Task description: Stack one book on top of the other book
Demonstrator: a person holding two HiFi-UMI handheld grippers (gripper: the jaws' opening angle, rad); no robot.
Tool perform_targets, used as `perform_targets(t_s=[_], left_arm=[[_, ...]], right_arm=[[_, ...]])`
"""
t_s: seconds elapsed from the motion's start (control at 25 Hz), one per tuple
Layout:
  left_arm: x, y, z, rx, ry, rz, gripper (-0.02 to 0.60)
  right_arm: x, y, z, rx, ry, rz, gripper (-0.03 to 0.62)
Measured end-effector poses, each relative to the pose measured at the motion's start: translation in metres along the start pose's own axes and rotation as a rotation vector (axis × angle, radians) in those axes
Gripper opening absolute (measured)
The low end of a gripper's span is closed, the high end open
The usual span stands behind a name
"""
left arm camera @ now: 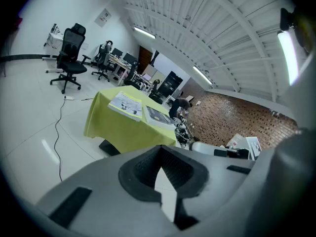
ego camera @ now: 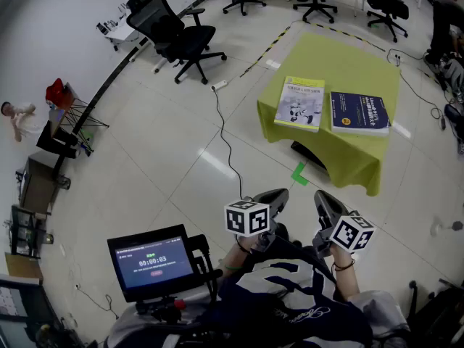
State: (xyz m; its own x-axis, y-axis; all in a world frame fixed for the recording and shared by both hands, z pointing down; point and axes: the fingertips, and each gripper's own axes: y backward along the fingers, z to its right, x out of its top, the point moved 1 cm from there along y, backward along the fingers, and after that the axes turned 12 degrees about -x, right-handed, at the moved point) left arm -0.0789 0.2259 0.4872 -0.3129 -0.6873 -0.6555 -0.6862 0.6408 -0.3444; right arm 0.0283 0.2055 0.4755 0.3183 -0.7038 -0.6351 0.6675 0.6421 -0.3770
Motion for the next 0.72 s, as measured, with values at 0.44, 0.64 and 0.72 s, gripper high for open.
perform_targets(t_s=[0.44, 0.64, 0.72], left_arm=[[0.036, -0.024, -0.054, 0.068, 0.034, 0.039, 0.005], [0.076, -0.056, -0.093, 0.044, 0.048, 0.015, 0.005], [0.096, -0.068, -0.108, 0.028, 0.049, 0.0, 0.005]], right_arm=[[0.025, -0.048, 0.03, -0.014, -0.013, -0.012, -0.005], [0.057, -0.085, 0.051, -0.078, -0.031, 0.01, -0.005], [0.072, -0.103, 0.053, -0.098, -0.038, 0.018, -0.005]])
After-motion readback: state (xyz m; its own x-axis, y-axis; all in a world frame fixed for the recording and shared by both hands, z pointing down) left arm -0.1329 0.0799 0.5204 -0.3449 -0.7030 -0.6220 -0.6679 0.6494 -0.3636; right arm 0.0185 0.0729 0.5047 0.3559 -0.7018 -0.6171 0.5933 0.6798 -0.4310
